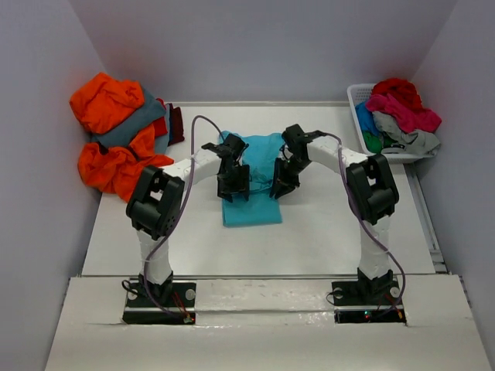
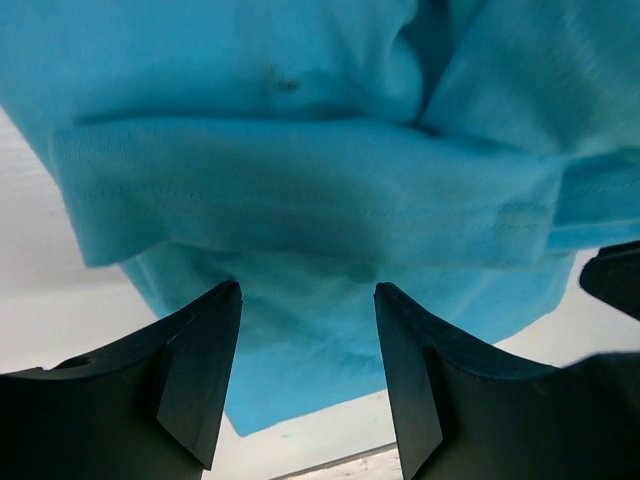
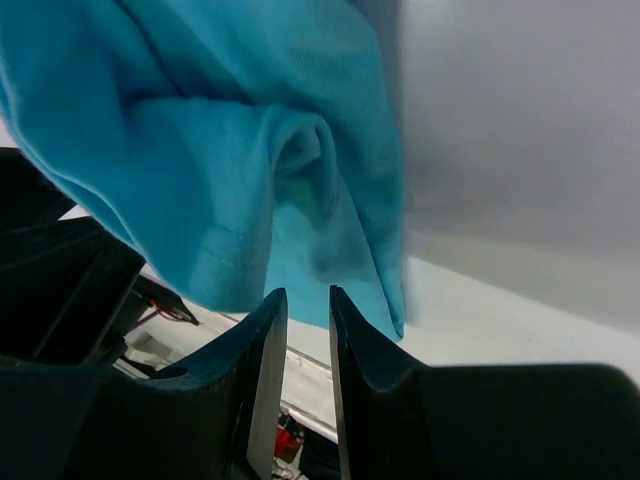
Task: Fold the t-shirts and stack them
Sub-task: Fold the rectangle-folded T-shirt at the center of the board.
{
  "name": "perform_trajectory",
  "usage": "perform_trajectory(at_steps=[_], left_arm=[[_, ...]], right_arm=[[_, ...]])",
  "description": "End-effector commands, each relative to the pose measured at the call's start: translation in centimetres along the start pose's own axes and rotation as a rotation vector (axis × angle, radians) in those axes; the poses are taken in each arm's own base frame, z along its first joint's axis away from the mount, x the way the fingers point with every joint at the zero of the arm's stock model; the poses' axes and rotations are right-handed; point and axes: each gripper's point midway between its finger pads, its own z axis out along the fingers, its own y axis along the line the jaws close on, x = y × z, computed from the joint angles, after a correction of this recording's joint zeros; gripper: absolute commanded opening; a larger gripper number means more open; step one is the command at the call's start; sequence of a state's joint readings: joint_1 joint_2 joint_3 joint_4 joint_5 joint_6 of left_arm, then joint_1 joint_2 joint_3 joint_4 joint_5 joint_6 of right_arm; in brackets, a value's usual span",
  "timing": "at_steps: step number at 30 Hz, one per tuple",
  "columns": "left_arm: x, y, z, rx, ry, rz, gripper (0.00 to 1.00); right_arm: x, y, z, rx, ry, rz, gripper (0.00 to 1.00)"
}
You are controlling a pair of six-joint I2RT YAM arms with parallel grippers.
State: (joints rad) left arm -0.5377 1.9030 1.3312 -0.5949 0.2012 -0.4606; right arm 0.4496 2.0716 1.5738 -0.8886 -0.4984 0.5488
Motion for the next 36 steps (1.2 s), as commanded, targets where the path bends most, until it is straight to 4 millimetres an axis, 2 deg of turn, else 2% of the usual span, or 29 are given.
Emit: perform_trajectory(at_steps=[1, 5, 12, 17, 21, 23, 27, 36], left_arm=[[-2.3, -1.3, -0.8, 0.007, -0.048, 0.035, 0.67], [-3.8, -1.8, -1.1, 0.0, -0.071, 0.045, 0.67], [-5.2, -2.3, -0.8, -0.016, -0.078, 0.049, 0.68], [-6.2, -2.5, -0.7, -0.033, -0.088, 0.048, 0.68], [-7.9, -2.7, -1.2, -0.037, -0.124, 0.031, 0.68], [-8.4, -2.8, -1.4, -0.045, -0.136, 0.024, 0.68], [-10.3, -2.0, -2.4, -0.078, -0.191, -0.006, 0.68], [-12.5, 0.9, -3.4, -0.168, -0.262, -0.057, 0.68]], right_arm=[[-1.4, 2.1, -1.0, -0.042, -0.037, -0.036, 0.3], [-2.2, 2.6, -1.2, -0.041, -0.048, -0.049, 0.3], [-3.2, 2.9, -0.8, -0.034, -0.046, -0.051, 0.3], [-4.6, 3.1, -0.3, -0.02, -0.052, -0.057, 0.3], [-5.7, 3.2, 0.0, 0.002, -0.06, -0.056, 0.3], [-6.4, 3.8, -0.3, -0.006, -0.076, -0.062, 0.3], [-7.7, 3.7, -0.3, 0.004, -0.097, -0.05, 0.3], [-10.1, 2.0, -1.4, 0.022, -0.165, 0.004, 0.3]])
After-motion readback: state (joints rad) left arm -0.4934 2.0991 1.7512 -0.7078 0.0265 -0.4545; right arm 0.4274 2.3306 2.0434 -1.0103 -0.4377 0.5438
